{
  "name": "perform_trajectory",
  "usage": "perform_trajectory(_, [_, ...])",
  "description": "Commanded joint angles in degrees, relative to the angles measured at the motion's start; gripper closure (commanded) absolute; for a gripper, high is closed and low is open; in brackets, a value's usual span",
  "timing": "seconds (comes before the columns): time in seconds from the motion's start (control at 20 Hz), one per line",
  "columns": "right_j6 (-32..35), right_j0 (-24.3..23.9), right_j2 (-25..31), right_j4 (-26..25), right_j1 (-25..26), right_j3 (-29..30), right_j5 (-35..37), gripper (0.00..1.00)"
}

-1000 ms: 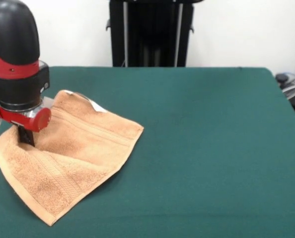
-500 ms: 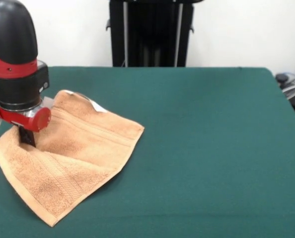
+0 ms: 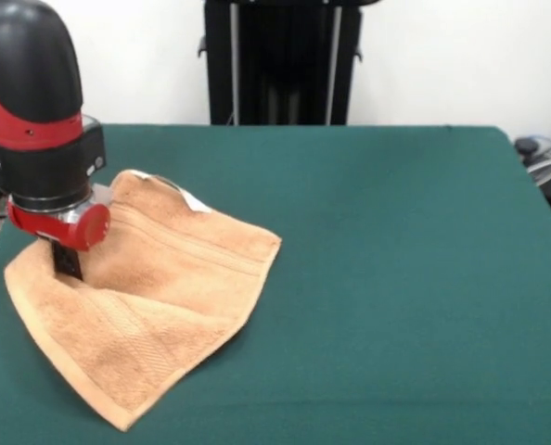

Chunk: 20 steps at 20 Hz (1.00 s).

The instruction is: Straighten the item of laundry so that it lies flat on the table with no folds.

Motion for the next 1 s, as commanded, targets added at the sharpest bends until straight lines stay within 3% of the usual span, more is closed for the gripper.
perform_trajectory(0.05, [3.65,5.61,15.18,4.07,10.55,10.71,1.87,1.00])
perform_trajectory(0.7, [4.80,6.28,15.10,5.12,10.50,11.33,0.23,1.00])
perform_trajectory(0.8, [5.98,8.18,12.93,5.05,9.34,10.68,1.00,1.00])
perform_trajectory(0.9, [9.37,14.19,5.75,3.91,6.13,8.39,2.98,1.00])
perform_trajectory(1.0, [9.96,15.84,3.23,3.62,5.43,7.34,3.62,1.00])
